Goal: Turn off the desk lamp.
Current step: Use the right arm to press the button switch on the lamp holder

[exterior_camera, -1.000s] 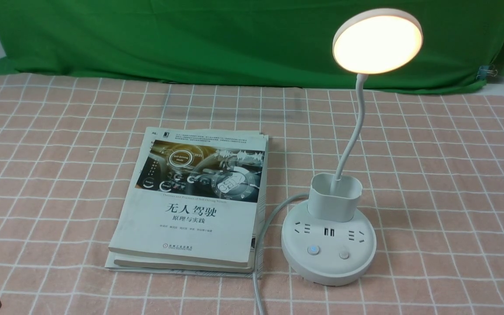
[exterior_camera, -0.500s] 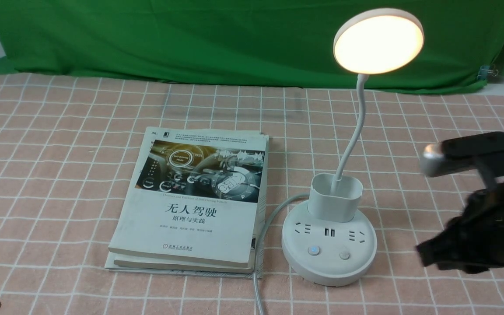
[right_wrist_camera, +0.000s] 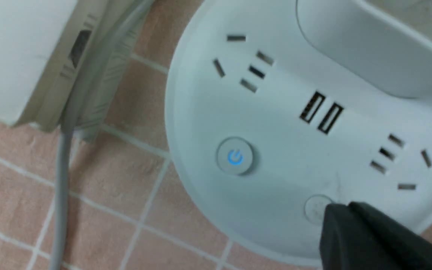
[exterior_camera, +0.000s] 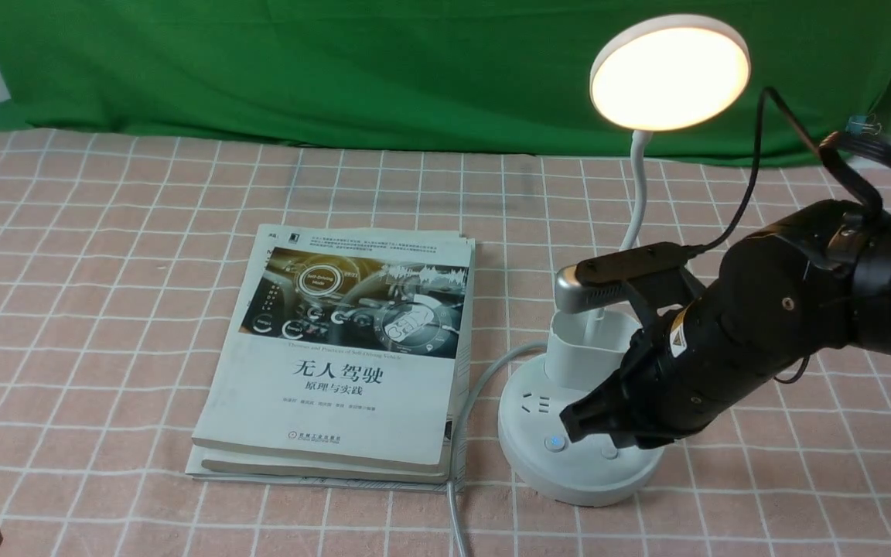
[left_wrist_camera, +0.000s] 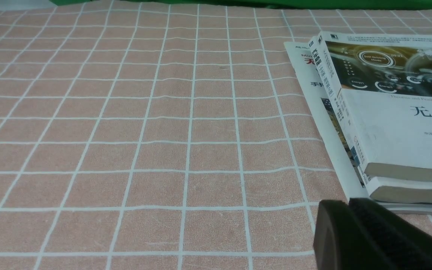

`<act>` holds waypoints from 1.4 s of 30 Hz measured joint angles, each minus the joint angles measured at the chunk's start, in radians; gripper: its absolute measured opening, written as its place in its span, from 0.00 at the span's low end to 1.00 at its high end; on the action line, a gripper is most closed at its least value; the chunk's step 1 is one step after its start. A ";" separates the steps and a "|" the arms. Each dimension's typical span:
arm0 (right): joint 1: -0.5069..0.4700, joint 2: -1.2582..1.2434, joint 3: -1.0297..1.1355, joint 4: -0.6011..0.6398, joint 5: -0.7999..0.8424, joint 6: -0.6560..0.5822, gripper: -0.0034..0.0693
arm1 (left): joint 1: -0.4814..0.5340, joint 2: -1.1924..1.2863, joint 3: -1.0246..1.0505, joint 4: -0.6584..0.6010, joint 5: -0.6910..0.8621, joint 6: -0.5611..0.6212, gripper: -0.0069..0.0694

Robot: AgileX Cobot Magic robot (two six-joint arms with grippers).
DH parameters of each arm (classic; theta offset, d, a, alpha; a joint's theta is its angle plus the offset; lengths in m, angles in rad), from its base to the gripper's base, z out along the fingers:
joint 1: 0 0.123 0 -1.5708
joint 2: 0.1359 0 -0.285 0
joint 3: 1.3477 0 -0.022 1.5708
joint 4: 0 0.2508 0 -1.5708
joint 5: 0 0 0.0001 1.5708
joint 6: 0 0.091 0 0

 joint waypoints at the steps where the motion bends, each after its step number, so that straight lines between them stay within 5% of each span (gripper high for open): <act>1: 0.000 0.008 -0.001 0.000 -0.005 0.000 0.11 | 0.000 0.000 0.000 0.000 0.000 0.000 0.10; 42: 0.000 0.053 -0.010 -0.003 -0.027 0.002 0.11 | 0.000 0.000 0.000 0.000 0.000 0.000 0.10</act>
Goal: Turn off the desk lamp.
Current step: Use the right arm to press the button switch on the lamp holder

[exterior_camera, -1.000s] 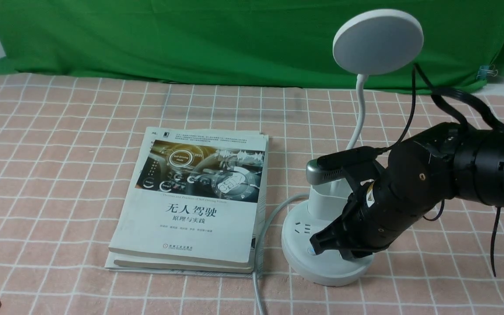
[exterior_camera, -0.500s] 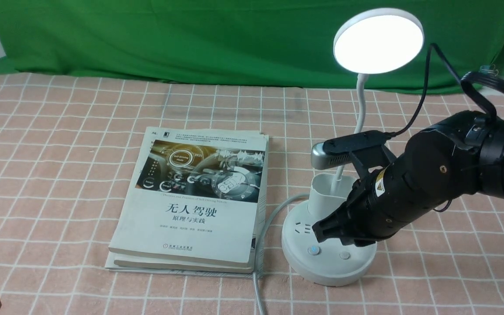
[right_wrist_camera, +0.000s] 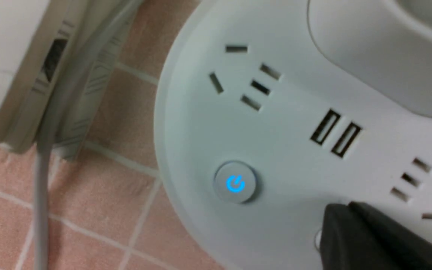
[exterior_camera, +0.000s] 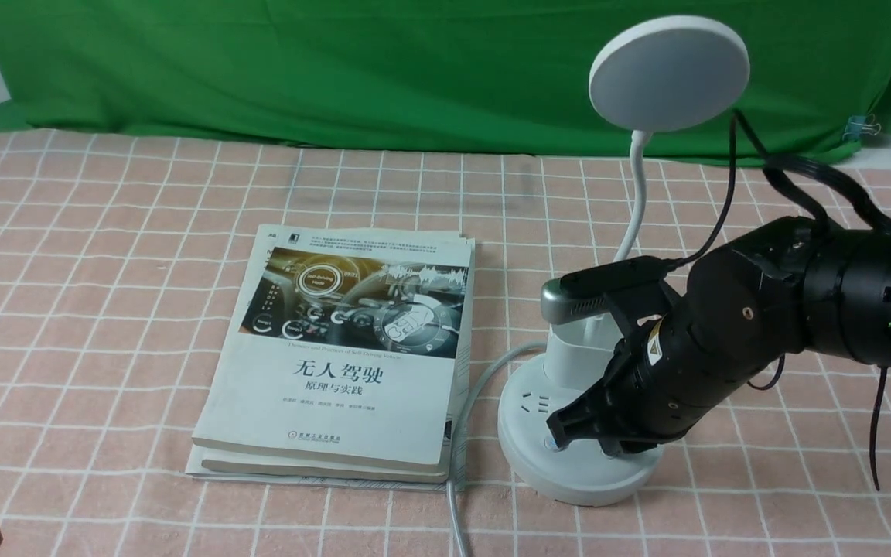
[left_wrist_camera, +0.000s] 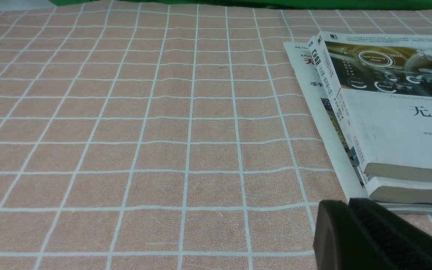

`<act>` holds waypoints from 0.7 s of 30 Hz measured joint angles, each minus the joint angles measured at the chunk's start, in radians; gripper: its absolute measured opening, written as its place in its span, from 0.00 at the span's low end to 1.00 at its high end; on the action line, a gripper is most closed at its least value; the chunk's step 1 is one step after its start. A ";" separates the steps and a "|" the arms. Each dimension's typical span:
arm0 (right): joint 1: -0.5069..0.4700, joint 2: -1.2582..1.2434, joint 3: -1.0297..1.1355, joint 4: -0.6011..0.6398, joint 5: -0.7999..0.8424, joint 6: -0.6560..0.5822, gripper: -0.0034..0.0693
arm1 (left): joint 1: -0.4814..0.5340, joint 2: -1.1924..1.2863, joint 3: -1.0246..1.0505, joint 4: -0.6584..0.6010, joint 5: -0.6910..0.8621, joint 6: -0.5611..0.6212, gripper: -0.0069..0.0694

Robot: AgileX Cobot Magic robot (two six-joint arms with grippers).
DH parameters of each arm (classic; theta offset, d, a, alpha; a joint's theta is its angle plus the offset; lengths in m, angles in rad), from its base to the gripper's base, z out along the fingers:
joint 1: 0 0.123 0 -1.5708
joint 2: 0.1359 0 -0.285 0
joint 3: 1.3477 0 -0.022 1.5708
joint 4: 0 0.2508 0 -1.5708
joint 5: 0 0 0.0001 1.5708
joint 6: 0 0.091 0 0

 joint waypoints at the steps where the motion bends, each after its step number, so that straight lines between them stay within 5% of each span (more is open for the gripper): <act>1: 0.000 -0.011 0.001 0.000 0.000 0.000 0.11 | 0.000 0.000 0.000 0.000 0.000 0.000 0.10; 21: 0.000 0.025 -0.002 0.000 -0.010 -0.003 0.11 | 0.000 0.000 0.000 0.000 0.000 0.000 0.10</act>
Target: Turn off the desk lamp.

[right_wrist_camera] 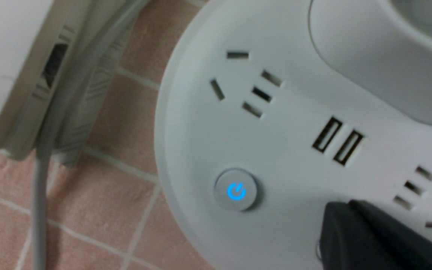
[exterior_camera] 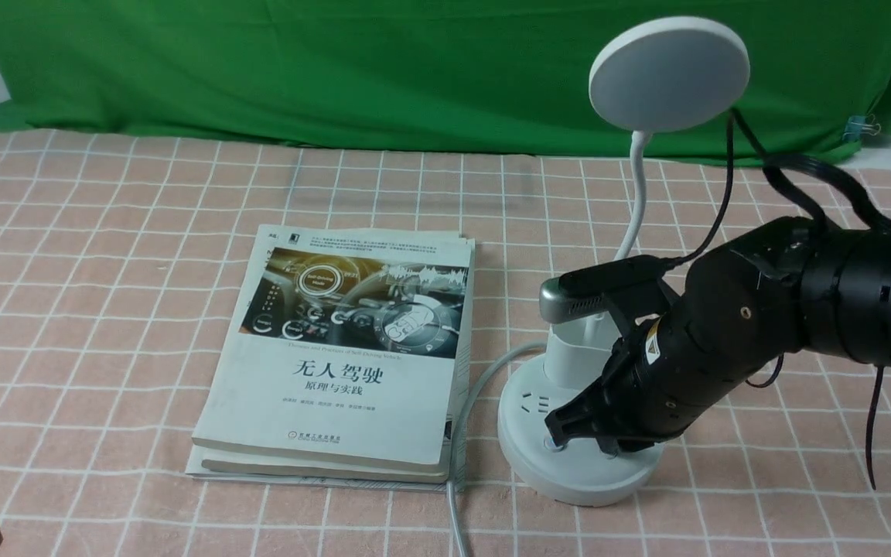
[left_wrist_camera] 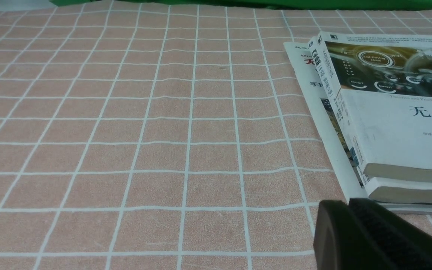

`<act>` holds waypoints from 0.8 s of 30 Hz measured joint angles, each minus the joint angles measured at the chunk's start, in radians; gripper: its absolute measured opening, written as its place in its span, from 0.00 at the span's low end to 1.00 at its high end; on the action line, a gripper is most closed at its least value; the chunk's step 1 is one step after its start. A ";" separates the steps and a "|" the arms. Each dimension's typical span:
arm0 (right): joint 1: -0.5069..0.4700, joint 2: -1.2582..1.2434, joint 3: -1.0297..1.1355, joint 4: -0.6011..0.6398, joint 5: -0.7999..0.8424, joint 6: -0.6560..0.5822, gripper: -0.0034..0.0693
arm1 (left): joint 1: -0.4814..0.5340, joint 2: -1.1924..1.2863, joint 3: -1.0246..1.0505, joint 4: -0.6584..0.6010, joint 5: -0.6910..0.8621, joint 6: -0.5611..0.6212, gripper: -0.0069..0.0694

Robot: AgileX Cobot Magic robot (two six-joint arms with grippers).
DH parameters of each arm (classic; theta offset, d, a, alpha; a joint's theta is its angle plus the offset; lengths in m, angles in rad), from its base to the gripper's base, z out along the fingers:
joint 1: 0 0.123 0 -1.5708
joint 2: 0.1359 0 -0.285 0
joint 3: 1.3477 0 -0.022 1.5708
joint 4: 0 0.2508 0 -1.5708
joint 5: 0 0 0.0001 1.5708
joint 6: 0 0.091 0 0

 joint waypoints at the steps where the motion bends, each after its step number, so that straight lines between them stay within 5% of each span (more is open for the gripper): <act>1: 0.000 0.000 0.000 0.000 0.000 0.000 0.11 | 0.000 0.000 0.000 0.000 0.000 0.000 0.10; 13: 0.000 -0.180 0.023 0.000 0.081 -0.027 0.11 | 0.000 0.000 0.000 0.000 0.000 0.000 0.10; 24: 0.000 -0.562 0.287 -0.002 0.112 -0.113 0.11 | 0.000 0.000 0.000 0.000 0.000 0.000 0.10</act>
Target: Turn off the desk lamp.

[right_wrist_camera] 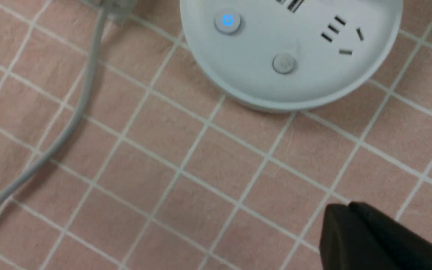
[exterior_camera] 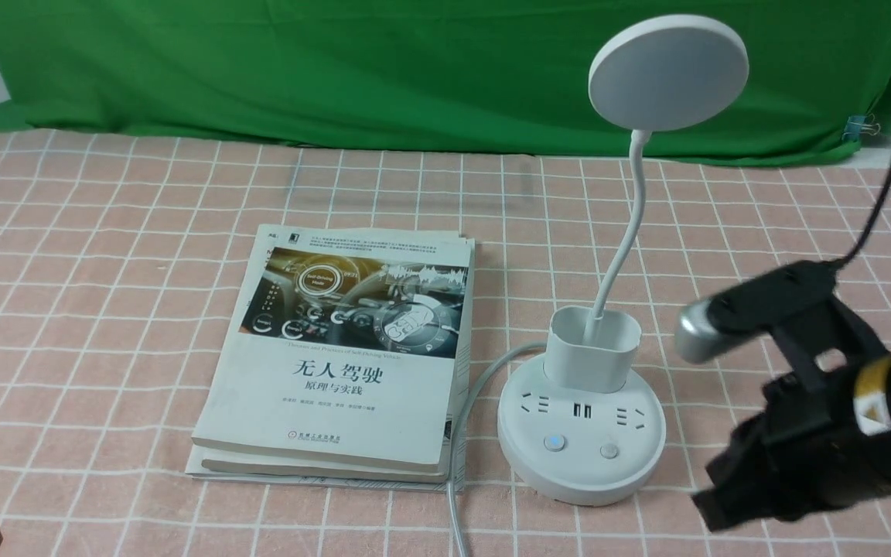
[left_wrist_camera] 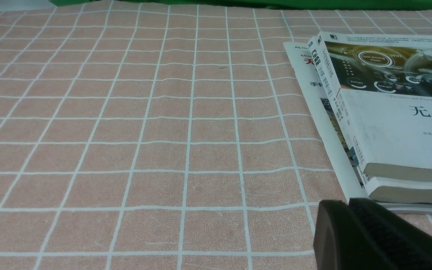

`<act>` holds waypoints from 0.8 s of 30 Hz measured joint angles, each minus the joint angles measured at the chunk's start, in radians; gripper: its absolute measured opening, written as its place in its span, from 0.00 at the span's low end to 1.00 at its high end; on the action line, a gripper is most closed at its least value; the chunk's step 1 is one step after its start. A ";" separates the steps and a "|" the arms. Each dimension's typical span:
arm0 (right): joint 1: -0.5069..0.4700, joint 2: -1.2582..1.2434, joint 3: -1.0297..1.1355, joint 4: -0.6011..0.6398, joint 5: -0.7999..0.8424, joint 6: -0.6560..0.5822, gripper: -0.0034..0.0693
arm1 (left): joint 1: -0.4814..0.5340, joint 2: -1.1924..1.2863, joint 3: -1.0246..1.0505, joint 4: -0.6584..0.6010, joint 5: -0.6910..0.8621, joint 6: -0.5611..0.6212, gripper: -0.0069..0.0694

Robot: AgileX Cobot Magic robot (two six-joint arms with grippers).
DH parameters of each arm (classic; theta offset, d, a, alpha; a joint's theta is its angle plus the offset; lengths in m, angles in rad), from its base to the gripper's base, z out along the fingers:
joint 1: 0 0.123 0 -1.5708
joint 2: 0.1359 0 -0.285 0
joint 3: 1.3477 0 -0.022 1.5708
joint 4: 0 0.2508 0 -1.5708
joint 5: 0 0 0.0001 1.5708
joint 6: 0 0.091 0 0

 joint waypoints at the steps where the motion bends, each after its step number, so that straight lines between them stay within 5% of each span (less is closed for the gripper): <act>1: 0.000 -0.020 0.015 -0.001 0.002 -0.001 0.11 | 0.000 0.000 0.000 0.000 0.000 0.000 0.10; 16: -0.010 -0.155 0.040 -0.021 -0.064 0.003 0.10 | 0.000 0.000 0.000 0.000 0.000 0.000 0.10; 24: -0.255 -0.462 0.289 -0.041 -0.205 -0.017 0.09 | 0.000 0.000 0.000 0.000 0.000 0.000 0.10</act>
